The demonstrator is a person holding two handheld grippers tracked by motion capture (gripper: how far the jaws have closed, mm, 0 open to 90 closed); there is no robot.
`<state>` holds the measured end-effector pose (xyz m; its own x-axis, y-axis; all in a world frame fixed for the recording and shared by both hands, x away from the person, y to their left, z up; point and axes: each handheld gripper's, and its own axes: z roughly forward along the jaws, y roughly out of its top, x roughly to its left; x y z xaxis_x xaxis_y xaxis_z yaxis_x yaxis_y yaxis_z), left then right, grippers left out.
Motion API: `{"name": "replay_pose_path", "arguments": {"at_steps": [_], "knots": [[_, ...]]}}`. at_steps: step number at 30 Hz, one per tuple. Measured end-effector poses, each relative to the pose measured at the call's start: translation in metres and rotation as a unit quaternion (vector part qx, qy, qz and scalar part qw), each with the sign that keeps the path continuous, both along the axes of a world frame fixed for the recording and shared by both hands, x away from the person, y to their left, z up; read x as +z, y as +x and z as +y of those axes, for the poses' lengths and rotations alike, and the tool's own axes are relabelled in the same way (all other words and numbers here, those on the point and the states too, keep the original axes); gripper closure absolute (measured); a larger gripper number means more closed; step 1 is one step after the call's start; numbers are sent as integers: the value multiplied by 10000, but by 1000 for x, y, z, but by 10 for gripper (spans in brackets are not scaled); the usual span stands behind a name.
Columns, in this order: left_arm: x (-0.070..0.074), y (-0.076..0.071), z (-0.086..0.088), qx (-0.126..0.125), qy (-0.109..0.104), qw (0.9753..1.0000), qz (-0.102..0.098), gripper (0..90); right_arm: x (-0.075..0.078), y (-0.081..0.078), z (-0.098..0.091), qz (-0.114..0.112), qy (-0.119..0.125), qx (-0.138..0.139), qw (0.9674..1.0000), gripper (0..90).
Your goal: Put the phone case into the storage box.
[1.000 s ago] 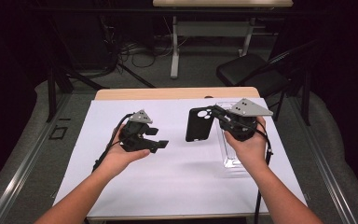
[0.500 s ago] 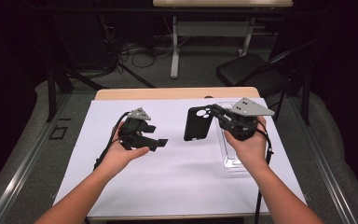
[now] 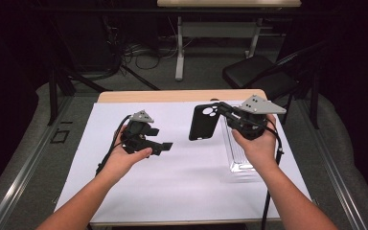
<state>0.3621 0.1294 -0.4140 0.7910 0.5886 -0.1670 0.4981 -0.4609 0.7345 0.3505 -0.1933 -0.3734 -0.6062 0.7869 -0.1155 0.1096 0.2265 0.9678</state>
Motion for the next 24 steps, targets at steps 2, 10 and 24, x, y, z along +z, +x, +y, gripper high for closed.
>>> {"name": "replay_pose_path", "arguments": {"at_steps": [2, 10, 24], "knots": [[1, -1, 2, -1, -50, 10000, 47, 213, 2, 4, -2, -28, -8, -8, 10000, 840], [0, 1, 7, 120, -99, 9998, 118, 167, 9, 14, -15, -21, -89, -182, 9998, 840], [1, 5, 12, 345, -77, 9994, 38, 103, 21, 42, -47, -64, -400, -529, 9978, 840]]}}
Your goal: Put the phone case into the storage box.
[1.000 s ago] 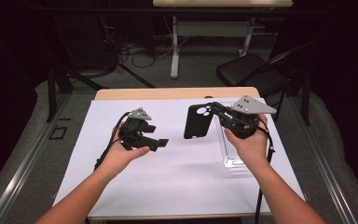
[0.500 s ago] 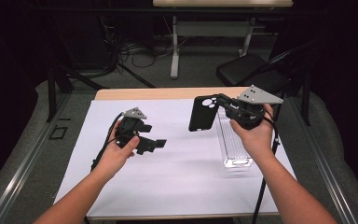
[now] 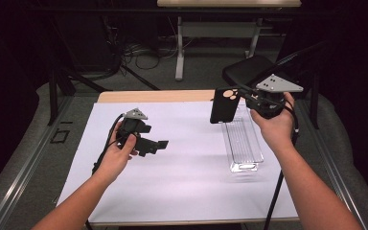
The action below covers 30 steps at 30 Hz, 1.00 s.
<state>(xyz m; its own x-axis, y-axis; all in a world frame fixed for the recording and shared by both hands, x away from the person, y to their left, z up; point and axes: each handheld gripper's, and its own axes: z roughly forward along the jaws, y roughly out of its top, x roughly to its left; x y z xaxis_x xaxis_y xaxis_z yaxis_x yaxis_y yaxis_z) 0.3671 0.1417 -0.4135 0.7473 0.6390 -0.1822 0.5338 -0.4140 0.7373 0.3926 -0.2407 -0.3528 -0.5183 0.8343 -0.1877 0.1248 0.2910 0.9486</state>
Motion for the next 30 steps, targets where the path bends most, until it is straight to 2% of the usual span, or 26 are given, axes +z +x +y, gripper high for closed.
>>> {"name": "replay_pose_path", "arguments": {"at_steps": [7, 9, 10, 16, 24, 30], "knots": [[0, 1, 1, -10, 29, 10000, 27, 103, -1, 5, -4, 5, 42, -7, 10000, 840], [-2, 3, 5, 76, 35, 10000, 19, 103, -1, 5, -4, 5, 42, -7, 10000, 840], [-2, 3, 5, 76, 35, 10000, 19, 103, -7, 22, -20, 19, 21, -163, 9999, 840], [-6, 6, 14, 243, 86, 9997, -50, 96, -12, 34, -36, -12, -35, -341, 9994, 840], [-12, 12, 25, 373, 95, 9993, 0, 95, -25, 51, -40, -19, -166, -441, 9989, 840], [-12, 12, 28, 452, 36, 9990, 9, 95, -35, 61, -40, -22, -116, -529, 9985, 840]]}}
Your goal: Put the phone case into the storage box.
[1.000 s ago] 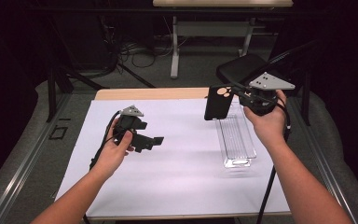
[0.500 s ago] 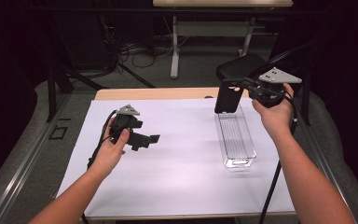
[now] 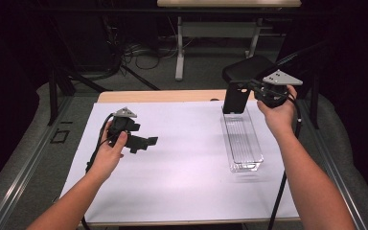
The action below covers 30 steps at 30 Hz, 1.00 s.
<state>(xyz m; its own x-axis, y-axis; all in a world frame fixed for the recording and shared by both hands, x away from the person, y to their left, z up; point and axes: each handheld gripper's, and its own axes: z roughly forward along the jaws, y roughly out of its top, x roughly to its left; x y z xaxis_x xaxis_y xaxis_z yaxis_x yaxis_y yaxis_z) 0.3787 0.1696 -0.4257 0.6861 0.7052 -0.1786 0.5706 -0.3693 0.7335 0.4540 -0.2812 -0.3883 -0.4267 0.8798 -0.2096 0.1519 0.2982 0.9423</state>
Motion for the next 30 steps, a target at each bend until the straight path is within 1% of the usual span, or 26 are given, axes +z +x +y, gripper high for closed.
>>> {"name": "replay_pose_path", "arguments": {"at_steps": [6, 7, 11, 12, 16, 19, 20, 21, 22, 26, 28, 29, 30], "knots": [[1, -5, 1, -56, 43, 10000, -50, 95, -8, 8, -4, -46, -83, -160, 9998, 840], [1, -6, 1, -36, 14, 10000, -46, 95, -10, 9, -5, -47, -86, -178, 9998, 840], [-1, -5, 3, -10, 10, 10000, -34, 95, -17, 12, -8, -48, -115, -222, 9997, 839], [-1, -5, 4, -8, 8, 10000, -24, 95, -19, 12, -9, -37, -87, -224, 9997, 839], [-2, -4, 5, -5, 25, 10000, -32, 95, -25, 15, -10, -54, -96, -225, 9997, 839], [-2, -4, 5, -5, 25, 10000, -32, 95, -25, 15, -10, -54, -96, -225, 9997, 839], [-4, -3, 6, -31, 83, 10000, 4, 95, -25, 15, -10, -54, -96, -225, 9997, 839], [-4, -3, 6, -31, 83, 10000, 4, 95, -25, 15, -10, -54, -96, -225, 9997, 839], [-4, -3, 6, -31, 83, 10000, 4, 95, -37, 19, -9, -24, -150, -236, 9996, 839], [-4, -5, 7, -25, 124, 9999, 2, 95, -41, 23, -6, -49, -212, -237, 9995, 839], [-3, -7, 8, -17, 107, 9999, 10, 95, -43, 24, -4, -62, -216, -232, 9995, 839], [-3, -7, 9, -21, 130, 9999, 2, 95, -43, 25, -3, -64, -258, -217, 9994, 839], [-3, -7, 9, -3, 106, 9999, 19, 95, -44, 25, -2, -61, -293, -223, 9993, 839]]}}
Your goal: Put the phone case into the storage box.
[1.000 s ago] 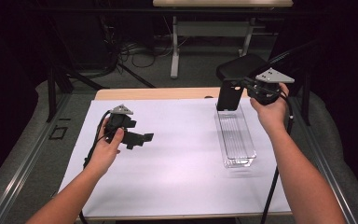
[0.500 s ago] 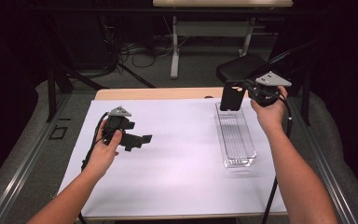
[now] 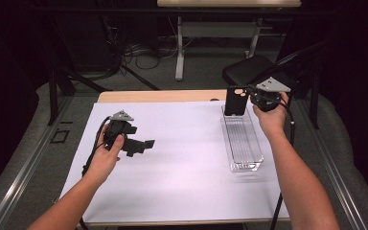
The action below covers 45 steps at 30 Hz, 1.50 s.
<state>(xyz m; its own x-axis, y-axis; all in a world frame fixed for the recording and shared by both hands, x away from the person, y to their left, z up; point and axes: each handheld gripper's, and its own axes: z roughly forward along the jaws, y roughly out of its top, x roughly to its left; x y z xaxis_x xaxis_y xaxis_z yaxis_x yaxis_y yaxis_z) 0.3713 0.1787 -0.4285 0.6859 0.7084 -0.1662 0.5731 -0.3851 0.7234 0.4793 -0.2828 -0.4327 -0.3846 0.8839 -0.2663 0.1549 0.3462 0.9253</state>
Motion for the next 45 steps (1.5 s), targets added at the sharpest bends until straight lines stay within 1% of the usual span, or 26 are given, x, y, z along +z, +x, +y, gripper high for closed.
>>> {"name": "replay_pose_path", "arguments": {"at_steps": [4, 7, 9, 12, 19, 28, 33, 37, 38, 41, 44, 45], "knots": [[1, 0, 2, 10, 7, 10000, -20, 95, -4, 3, 5, -46, -108, 39, 9999, 838], [2, -1, 4, 16, 6, 10000, -47, 95, -9, 5, 8, -27, -195, 49, 9998, 838], [1, -1, 5, 23, -16, 10000, -49, 95, -13, 6, 9, -14, -196, 39, 9998, 839], [0, -1, 5, 16, 5, 10000, -30, 95, -18, 7, 10, 26, -269, 31, 9996, 839], [-2, -1, 5, 14, 48, 10000, 17, 95, -25, 9, 9, 15, -264, 3, 9997, 839], [-2, -2, 5, 19, 73, 10000, 15, 95, -29, 13, 9, 2, -291, 27, 9996, 839], [-3, -2, 5, 23, 88, 10000, 12, 95, -31, 15, 8, 10, -226, -17, 9997, 838], [-3, -3, 3, 1, 79, 10000, 19, 95, -30, 16, 7, 7, -288, -26, 9996, 837], [-3, -3, 3, -4, 108, 9999, 10, 95, -30, 16, 7, 22, -301, -20, 9995, 836], [-3, -4, 2, -16, 112, 9999, 41, 95, -30, 18, 6, 22, -345, -44, 9994, 832], [-3, -4, 3, -16, 145, 9999, 14, 95, -30, 20, 4, 33, -416, -44, 9991, 829], [-3, -4, 3, -1, 127, 9999, 26, 95, -30, 21, 3, 37, -449, -56, 9990, 826]]}}
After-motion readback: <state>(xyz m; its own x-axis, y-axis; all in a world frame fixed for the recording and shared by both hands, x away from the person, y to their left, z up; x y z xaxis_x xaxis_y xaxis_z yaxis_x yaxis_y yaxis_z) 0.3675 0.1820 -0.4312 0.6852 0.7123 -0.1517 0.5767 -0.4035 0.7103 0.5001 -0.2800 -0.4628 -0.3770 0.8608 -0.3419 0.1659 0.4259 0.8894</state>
